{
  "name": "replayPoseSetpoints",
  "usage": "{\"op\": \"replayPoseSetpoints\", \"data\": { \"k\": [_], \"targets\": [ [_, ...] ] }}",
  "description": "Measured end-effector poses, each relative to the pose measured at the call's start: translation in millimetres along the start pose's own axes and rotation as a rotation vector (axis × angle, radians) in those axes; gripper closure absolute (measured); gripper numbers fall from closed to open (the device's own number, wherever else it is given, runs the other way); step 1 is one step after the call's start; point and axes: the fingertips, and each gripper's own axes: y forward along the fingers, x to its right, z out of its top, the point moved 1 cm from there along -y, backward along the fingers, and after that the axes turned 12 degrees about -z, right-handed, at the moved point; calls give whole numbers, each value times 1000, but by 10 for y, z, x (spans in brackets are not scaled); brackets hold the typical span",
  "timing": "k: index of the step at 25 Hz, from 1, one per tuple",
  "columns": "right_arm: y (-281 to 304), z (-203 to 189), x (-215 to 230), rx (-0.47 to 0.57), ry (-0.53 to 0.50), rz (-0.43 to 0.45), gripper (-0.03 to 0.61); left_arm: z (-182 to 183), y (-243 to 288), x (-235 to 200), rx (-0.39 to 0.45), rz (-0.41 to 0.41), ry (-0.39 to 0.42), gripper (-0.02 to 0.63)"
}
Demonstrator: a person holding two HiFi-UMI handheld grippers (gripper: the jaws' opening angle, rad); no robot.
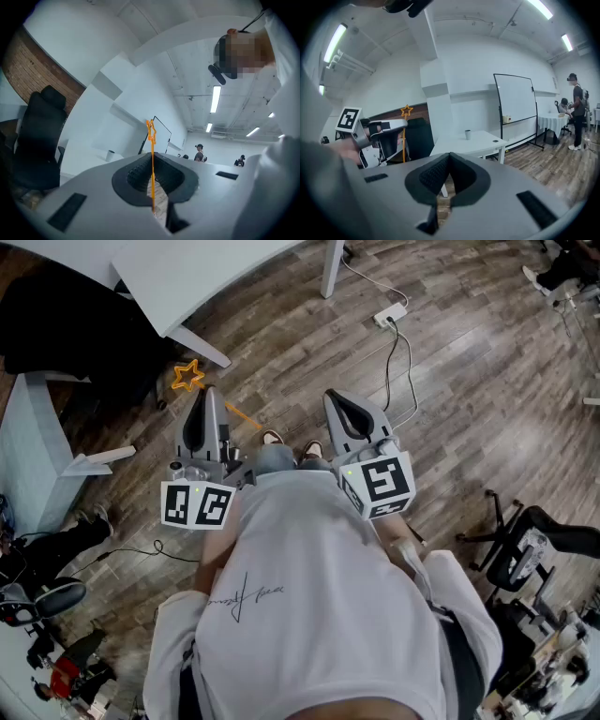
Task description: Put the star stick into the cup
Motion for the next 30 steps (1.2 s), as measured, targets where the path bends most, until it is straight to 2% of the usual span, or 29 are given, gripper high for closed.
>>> {"op": "replayPoseSetpoints", "data": {
  "k": [10, 15, 22, 30],
  "targets": [
    [-204, -116, 22, -12, -2, 6, 569, -32, -128, 201, 13, 3, -4, 597],
    [-271, -205, 62, -33, 72, 20, 569, -77, -154, 264, 11, 2, -10, 597],
    [-170, -223, 54, -62, 46, 15, 569, -108, -125, 130, 7, 13, -27, 598],
    [67, -92, 202, -73, 20, 8, 568, -120, 157, -49, 8, 7, -44, 597]
  ]
}}
